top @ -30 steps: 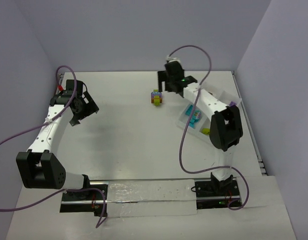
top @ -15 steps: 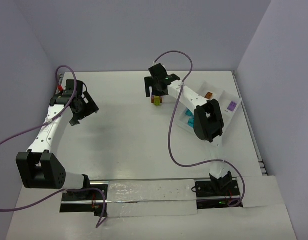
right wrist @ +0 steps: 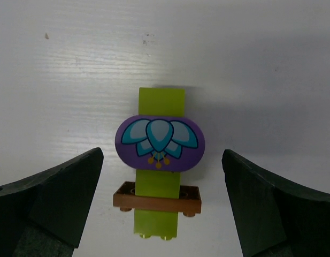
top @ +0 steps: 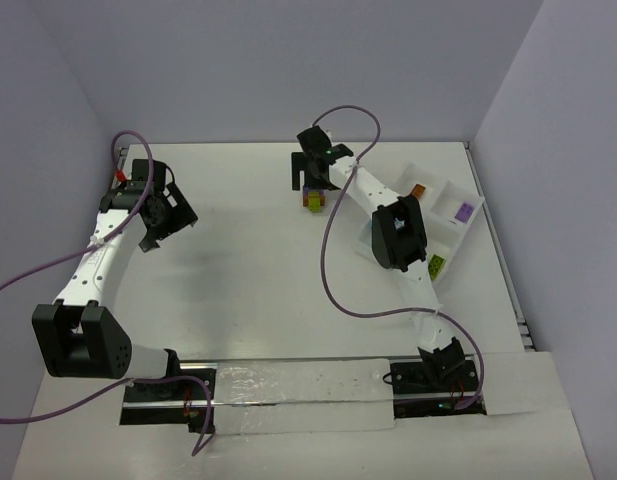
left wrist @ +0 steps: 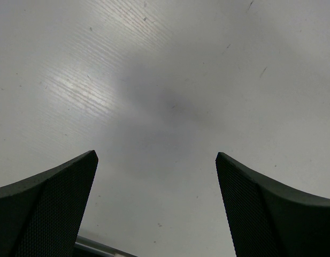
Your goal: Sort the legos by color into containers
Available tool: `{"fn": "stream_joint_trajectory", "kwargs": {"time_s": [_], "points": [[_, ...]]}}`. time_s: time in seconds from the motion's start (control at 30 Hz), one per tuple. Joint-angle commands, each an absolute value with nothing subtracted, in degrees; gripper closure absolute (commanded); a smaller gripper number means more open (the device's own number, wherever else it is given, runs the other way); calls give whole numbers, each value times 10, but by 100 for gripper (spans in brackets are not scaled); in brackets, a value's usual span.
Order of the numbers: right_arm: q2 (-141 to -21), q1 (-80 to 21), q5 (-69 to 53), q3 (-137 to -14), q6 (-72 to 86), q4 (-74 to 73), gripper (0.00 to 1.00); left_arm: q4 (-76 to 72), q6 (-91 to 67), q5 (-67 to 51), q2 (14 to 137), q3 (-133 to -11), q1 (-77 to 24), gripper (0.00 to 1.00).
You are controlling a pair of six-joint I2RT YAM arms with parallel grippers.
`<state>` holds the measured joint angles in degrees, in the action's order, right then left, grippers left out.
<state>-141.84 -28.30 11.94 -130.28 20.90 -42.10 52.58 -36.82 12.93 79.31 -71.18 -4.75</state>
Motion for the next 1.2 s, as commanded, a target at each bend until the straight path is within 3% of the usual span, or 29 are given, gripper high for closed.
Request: {"fn": "stream_joint_trajectory", "kwargs": {"time_s": [0.0, 0.1, 0.23, 0.33, 0.43, 0.7, 0.87, 1.17], "points": [[-1443, -280, 104, -1345, 226, -428, 0, 521, -368, 140, 777, -716, -44, 1], [-1453, -281, 101, -1346, 235, -420, 2, 519, -368, 137, 776, -713, -44, 1], [-1453, -280, 95, -1340, 240, -405, 17, 521, -367, 137, 773, -712, -44, 1], [-1445, -282, 99, -1341, 240, -398, 56, 524, -366, 141, 770, -712, -44, 1], [-1418, -286, 102, -1332, 233, -390, 74, 520, -367, 136, 769, -710, -44, 1], [-1286, -302, 51, -1232, 205, -318, 72, 497, -349, 134, 780, -696, -43, 1], [-1133, -334, -11, -1058, 179, -230, 72, 490, -346, 83, 793, -725, -41, 1], [-965, -399, -60, -788, 122, -105, 71, 494, -356, -16, 790, -774, -26, 1]]}}
